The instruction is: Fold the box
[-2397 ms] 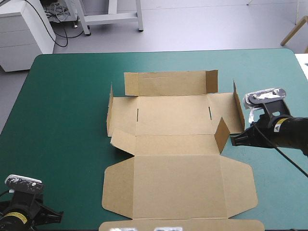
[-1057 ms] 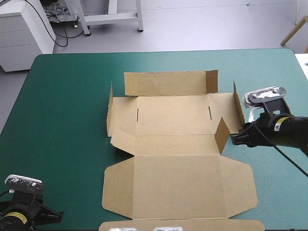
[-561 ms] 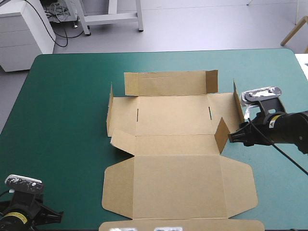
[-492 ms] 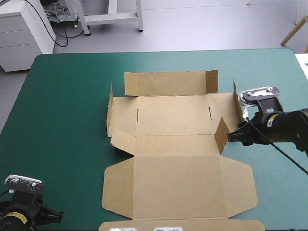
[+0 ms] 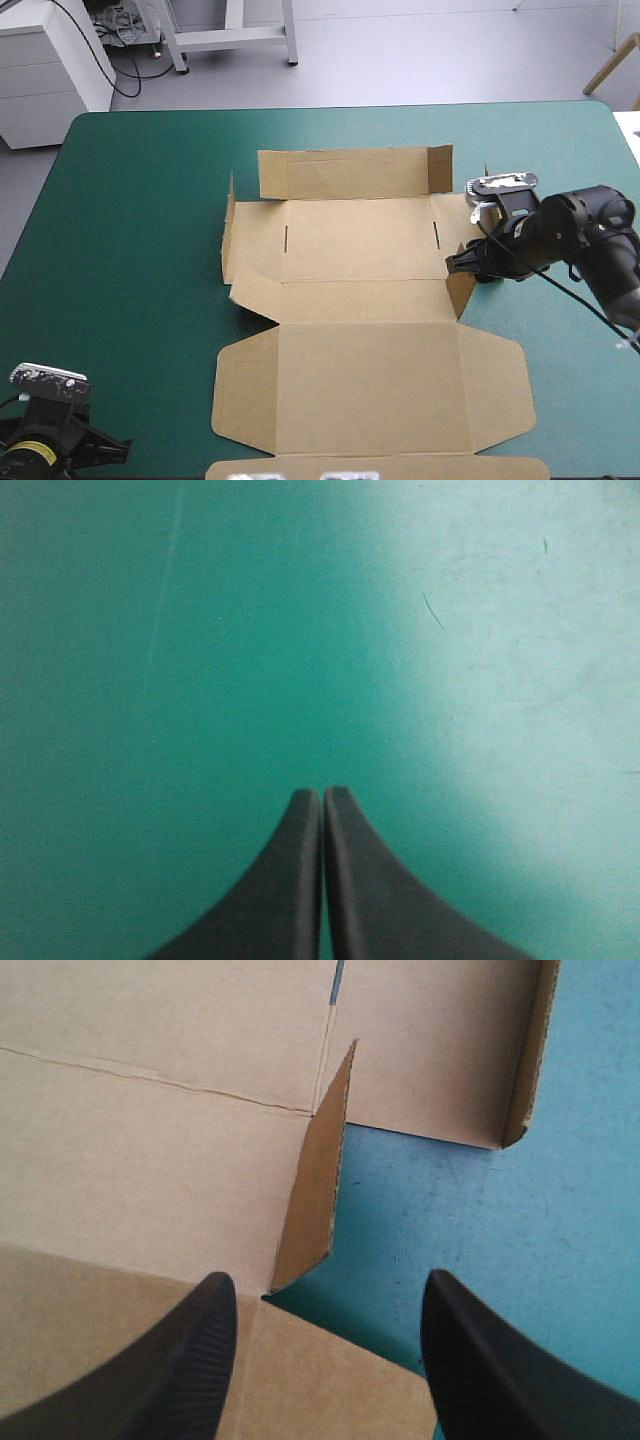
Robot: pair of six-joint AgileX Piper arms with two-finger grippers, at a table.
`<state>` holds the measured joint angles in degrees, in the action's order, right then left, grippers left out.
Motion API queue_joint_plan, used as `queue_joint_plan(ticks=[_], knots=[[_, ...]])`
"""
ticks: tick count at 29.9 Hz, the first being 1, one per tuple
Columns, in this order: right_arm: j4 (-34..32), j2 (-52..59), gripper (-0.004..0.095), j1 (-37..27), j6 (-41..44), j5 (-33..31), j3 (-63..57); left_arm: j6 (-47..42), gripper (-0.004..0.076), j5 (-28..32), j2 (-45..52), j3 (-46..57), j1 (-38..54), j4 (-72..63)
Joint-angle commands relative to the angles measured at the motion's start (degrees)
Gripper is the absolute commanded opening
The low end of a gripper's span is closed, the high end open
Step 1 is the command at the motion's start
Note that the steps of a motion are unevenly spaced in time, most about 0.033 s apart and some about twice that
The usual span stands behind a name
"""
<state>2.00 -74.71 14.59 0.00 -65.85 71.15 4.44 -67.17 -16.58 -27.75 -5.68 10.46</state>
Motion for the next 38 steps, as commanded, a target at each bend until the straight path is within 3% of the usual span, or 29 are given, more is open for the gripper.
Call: queue_joint_plan(ticks=[1, 22, 25, 27, 29, 30, 38], knots=[[0.2, -2.5, 0.0509, 0.1, 0.0, 3.4, 1.3, -0.1, -0.0010, 3.0, -0.9, -1.4, 0.0, 0.6], [3.1, -17.6, 0.0495, 0.1, -1.2, 9.0, 1.3, -0.1, -0.0010, 2.9, -0.9, -1.4, 0.0, 0.6], [3.1, -17.6, 0.0392, 0.1, -1.2, 9.0, 1.3, -0.1, -0.0010, 2.9, -0.9, -1.4, 0.0, 0.6], [3.1, -17.7, 0.0238, 0.1, -1.2, 8.1, 1.3, -0.1, -0.0010, 2.9, -0.9, -1.4, 0.0, 0.6], [3.1, -17.6, 0.0024, 0.1, -2.0, 7.1, 1.3, -0.1, -0.0010, 2.9, -0.9, -1.4, 0.0, 0.6], [3.1, -17.6, -0.0016, 0.1, -2.2, 6.8, 1.3, -0.1, -0.0010, 2.9, -0.9, -1.4, 0.0, 0.6], [3.1, -17.6, -0.0019, 0.1, -8.3, 9.8, 3.4, -0.1, -0.0010, 2.9, -0.9, -1.4, 0.0, 0.6]])
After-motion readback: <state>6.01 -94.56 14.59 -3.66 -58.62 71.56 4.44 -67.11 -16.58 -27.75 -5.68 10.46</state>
